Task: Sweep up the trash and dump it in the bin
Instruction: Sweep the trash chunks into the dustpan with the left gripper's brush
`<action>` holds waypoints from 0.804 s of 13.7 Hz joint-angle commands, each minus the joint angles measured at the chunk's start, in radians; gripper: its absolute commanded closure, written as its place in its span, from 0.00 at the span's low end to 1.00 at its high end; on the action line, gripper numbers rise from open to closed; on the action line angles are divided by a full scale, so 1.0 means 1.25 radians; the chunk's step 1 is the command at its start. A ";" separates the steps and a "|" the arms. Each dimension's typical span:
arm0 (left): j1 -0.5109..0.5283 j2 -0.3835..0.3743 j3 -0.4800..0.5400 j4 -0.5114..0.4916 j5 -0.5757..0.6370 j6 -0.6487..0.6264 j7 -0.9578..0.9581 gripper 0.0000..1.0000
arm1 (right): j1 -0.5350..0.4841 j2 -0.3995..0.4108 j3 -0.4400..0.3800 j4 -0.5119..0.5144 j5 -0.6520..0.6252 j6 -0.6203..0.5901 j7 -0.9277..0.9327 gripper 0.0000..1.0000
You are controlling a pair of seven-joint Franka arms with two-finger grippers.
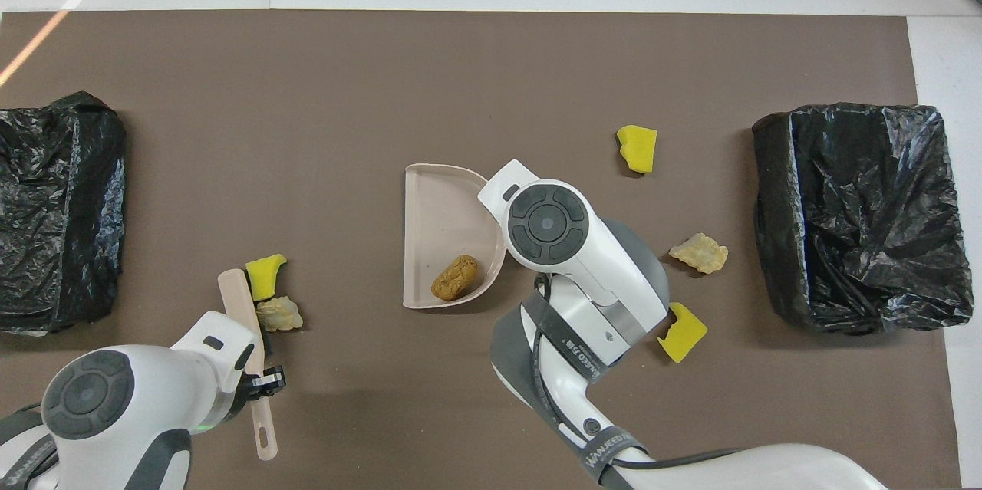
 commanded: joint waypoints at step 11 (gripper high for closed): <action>-0.206 0.336 -0.008 0.266 -0.266 0.194 0.114 1.00 | -0.008 0.013 0.006 0.014 -0.001 0.013 0.034 1.00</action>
